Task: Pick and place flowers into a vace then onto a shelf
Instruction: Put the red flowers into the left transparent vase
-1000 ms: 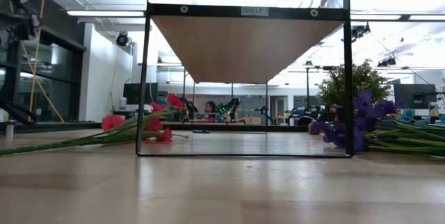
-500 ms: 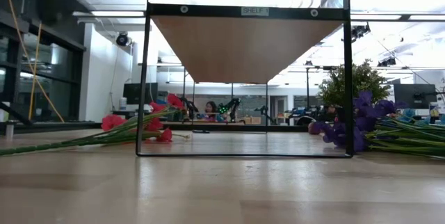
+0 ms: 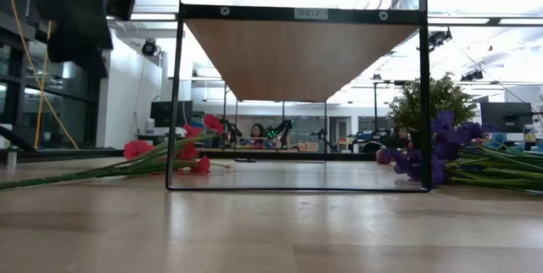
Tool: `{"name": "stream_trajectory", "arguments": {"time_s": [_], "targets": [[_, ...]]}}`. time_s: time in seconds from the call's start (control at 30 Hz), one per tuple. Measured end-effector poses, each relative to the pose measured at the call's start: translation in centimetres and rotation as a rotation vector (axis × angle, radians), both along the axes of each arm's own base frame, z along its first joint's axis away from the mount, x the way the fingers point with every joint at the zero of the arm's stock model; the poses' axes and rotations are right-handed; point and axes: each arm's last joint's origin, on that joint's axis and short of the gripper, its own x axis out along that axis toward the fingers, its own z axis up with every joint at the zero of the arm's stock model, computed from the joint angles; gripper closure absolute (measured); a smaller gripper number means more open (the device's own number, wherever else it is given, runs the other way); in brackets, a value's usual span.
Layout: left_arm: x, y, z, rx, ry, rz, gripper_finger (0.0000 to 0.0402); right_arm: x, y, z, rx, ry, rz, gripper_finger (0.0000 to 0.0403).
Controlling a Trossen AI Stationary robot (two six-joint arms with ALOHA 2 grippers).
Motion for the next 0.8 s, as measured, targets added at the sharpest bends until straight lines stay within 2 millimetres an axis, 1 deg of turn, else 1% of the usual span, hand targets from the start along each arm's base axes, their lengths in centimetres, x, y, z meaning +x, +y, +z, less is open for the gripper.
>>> {"name": "stream_trajectory", "arguments": {"time_s": [0.27,0.43,0.57,0.8], "targets": [[2.1,-0.5,-2.2,0.022,0.132,0.004,0.0108,0.0,0.1,0.0,0.009,0.000,0.024,0.0402],[3.2,-0.7,-3.2,0.029,0.165,0.004,0.0108,0.0,0.1,0.0,0.009,0.000,0.024,0.0402],[3.8,-0.9,-3.6,0.029,0.163,0.005,0.0108,-0.1,0.1,0.0,0.010,-0.004,0.028,0.0402],[4.5,-1.0,-3.2,0.013,0.088,0.005,0.0108,-0.3,0.1,0.2,0.010,-0.011,0.028,0.0402]]}}
